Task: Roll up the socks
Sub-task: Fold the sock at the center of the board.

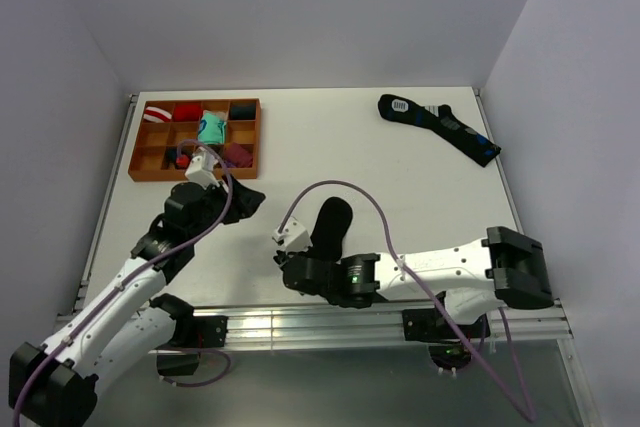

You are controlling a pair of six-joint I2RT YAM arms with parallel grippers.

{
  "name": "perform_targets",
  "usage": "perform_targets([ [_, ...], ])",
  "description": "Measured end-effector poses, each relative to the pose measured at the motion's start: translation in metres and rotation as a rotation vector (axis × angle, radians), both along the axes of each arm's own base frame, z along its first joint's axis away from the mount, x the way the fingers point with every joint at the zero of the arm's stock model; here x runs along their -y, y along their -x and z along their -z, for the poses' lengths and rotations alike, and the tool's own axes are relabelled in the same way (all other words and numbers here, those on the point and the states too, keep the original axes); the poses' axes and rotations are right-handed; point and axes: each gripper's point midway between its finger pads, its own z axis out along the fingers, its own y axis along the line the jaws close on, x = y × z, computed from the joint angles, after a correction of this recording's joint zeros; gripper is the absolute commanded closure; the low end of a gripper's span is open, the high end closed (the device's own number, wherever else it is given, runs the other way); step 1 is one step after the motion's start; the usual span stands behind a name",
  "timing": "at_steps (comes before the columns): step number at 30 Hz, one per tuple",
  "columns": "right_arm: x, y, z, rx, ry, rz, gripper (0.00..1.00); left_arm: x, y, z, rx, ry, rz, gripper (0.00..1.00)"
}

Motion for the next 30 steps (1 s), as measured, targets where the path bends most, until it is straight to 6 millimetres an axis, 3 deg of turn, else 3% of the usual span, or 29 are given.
perform_targets([
  [2,0.001,0.002,-0.009,-0.006,-0.021,-0.013,0.76,0.013,0.000,0.006,0.003,0.028,0.041,0.48],
  [5,0.003,0.005,-0.018,-0.017,-0.039,-0.028,0.76,0.036,-0.002,0.010,0.018,0.070,0.109,0.65],
  [9,0.012,0.009,-0.020,-0.030,-0.047,-0.037,0.77,0.065,-0.003,0.021,0.017,0.117,0.200,0.88],
  [12,0.020,0.011,-0.020,-0.040,-0.050,-0.036,0.77,0.084,0.001,0.032,0.004,0.145,0.272,1.00],
  [21,0.029,0.010,-0.023,-0.043,-0.055,-0.024,0.77,0.136,0.035,0.067,-0.057,0.181,0.497,1.00],
  [26,0.034,0.005,-0.027,-0.042,-0.057,-0.009,0.77,0.136,0.054,0.096,-0.116,0.179,0.543,1.00],
  [30,0.039,-0.004,-0.037,-0.037,-0.083,0.011,0.77,0.136,0.058,0.109,-0.151,0.171,0.559,1.00],
])
